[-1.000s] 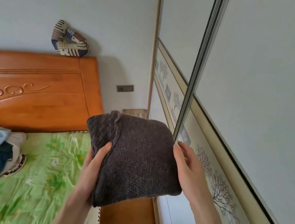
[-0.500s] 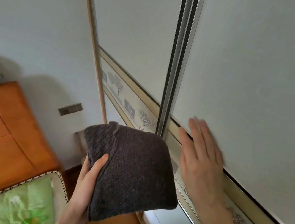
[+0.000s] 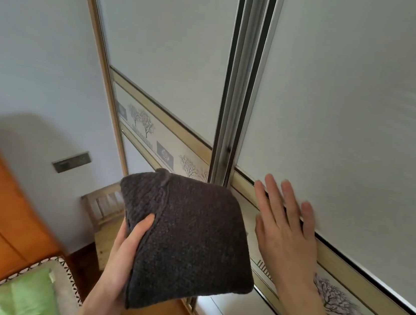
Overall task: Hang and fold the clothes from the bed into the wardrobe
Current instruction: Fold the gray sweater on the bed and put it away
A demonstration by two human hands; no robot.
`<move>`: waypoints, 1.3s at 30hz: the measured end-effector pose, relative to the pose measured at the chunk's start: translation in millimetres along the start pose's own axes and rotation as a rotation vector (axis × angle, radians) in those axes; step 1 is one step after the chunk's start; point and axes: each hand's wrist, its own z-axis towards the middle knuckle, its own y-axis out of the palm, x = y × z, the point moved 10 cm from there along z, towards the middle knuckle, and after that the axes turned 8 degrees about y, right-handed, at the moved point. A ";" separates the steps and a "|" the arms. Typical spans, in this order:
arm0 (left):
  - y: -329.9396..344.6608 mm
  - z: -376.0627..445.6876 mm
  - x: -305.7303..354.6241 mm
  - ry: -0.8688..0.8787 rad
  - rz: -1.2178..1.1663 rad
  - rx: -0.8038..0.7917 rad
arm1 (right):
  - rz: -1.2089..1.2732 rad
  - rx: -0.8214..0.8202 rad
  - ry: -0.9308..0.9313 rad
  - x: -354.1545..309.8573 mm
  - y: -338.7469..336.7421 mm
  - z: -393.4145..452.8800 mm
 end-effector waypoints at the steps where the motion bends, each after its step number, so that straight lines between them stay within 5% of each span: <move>1: 1.3 -3.6 -1.2 -0.006 0.003 -0.001 | 0.000 0.005 0.002 2.8 -1.6 -2.4; 19: 33.6 -51.9 -10.1 0.039 0.021 -0.096 | 0.010 0.077 0.047 73.8 -24.9 -58.8; 39: 69.2 -90.5 -70.5 -0.116 0.010 -0.299 | -0.119 0.152 0.097 159.2 -64.6 -130.6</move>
